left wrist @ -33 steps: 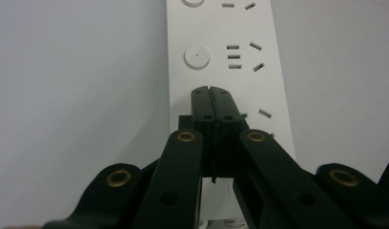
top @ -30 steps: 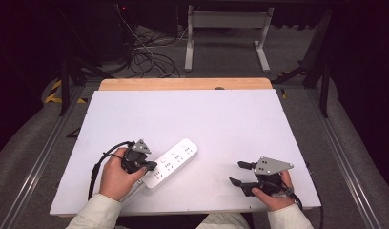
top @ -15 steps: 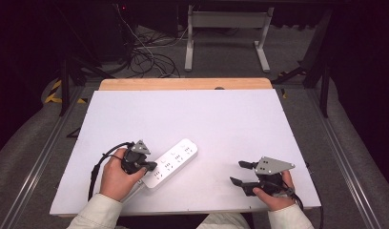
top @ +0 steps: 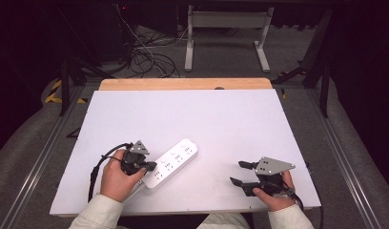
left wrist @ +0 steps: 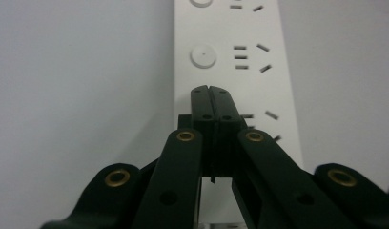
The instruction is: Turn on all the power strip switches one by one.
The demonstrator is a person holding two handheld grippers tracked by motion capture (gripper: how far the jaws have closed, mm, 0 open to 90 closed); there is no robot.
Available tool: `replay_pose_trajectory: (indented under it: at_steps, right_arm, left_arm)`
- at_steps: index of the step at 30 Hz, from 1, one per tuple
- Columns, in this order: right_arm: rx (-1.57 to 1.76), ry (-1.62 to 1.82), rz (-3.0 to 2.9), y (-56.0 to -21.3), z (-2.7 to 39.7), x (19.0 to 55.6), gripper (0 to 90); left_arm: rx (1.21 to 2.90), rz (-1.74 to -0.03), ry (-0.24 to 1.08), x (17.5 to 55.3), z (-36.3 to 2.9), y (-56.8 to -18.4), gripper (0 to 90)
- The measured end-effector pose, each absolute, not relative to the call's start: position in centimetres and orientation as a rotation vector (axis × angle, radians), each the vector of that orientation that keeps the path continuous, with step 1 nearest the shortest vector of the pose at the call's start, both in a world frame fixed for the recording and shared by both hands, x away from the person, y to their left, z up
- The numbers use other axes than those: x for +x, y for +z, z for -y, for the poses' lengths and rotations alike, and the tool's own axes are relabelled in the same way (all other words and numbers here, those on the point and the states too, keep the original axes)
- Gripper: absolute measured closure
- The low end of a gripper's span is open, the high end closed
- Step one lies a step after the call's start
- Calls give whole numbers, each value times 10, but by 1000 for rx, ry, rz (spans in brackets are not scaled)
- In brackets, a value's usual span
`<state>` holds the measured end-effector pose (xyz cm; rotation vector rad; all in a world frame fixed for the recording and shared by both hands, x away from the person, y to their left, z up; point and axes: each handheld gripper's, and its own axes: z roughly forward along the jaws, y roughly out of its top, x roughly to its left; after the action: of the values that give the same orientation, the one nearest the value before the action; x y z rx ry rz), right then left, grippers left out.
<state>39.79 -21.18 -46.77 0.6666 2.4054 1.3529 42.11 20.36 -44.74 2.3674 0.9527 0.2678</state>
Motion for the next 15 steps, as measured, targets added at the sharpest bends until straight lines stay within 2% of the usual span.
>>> replay_pose_trajectory:
  at_steps: [15]
  right_arm:
    - [667,1351,-2412,-469,210,398,357]
  left_arm:
    - [2389,-934,302,417,-200,-448,900]
